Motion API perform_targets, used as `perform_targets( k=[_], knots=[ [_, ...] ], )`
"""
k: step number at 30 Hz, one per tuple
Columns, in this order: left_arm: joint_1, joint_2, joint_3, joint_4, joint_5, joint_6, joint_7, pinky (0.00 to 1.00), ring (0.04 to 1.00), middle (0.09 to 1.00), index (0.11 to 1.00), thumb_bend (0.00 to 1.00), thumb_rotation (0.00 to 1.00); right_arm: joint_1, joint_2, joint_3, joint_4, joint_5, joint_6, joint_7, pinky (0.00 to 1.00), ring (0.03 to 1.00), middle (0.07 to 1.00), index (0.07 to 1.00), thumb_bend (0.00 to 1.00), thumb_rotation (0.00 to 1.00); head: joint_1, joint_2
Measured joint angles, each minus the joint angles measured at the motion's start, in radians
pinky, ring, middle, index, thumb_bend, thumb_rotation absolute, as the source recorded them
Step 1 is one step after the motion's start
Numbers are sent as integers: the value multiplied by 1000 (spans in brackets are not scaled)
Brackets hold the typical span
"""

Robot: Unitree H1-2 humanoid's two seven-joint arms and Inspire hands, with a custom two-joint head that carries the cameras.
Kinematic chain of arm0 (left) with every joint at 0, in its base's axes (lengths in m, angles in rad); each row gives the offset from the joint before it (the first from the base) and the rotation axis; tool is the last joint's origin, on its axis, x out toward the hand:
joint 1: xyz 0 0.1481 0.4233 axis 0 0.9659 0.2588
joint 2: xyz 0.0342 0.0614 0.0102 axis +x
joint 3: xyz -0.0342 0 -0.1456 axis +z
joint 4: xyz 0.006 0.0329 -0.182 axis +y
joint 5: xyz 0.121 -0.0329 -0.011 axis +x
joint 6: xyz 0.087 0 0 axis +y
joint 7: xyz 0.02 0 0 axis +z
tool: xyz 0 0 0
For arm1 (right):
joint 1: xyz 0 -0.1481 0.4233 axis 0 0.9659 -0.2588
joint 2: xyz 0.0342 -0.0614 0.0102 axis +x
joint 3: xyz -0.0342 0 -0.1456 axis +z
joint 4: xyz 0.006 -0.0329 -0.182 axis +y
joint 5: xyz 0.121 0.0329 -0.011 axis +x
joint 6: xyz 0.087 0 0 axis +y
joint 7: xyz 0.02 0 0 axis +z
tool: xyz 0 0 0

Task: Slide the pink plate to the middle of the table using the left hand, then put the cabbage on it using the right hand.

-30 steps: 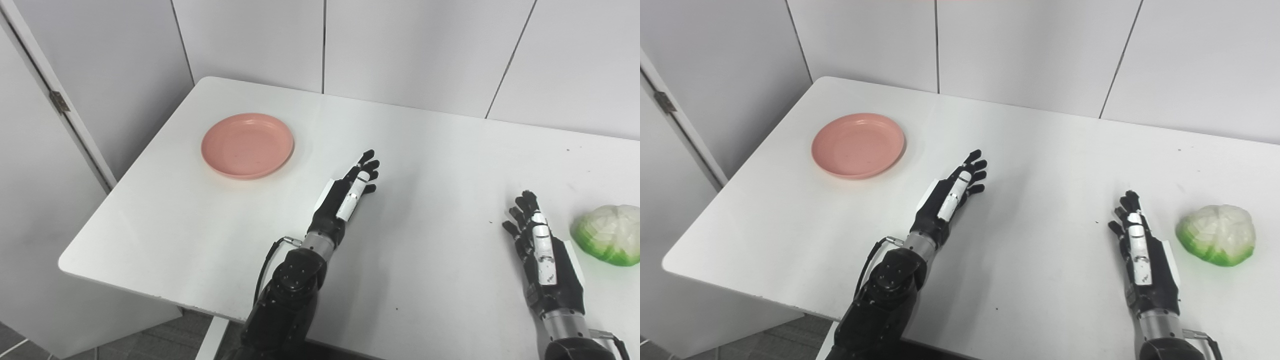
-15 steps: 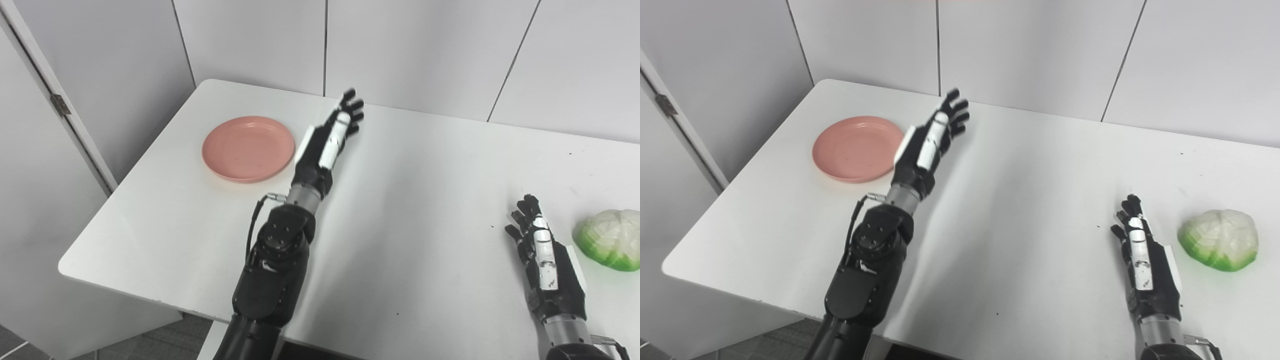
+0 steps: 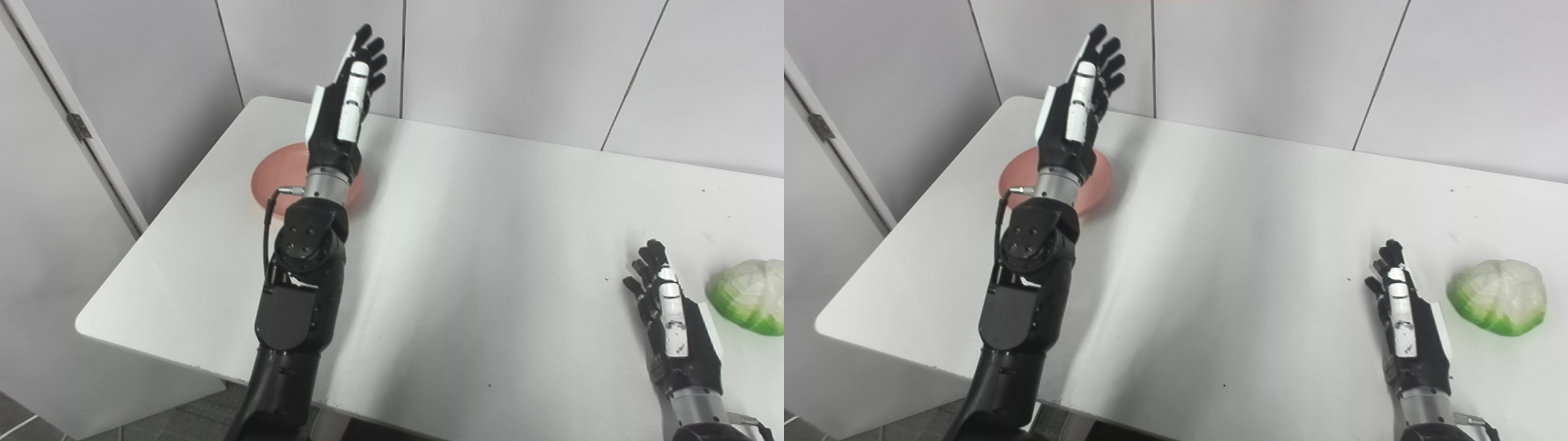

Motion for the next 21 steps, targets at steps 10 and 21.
perform_targets(
  k=[10,21],
  knots=[
    [-48,145,120,65,-45,-8,16,916,924,931,929,478,1000,0,-3,-3,1,17,-1,3,1000,994,992,986,231,1000,11,3],
    [-53,221,196,241,-97,-60,26,857,870,876,877,458,1000,-5,-7,-1,4,20,-1,16,1000,1000,996,994,236,1000,21,3]
  ],
)
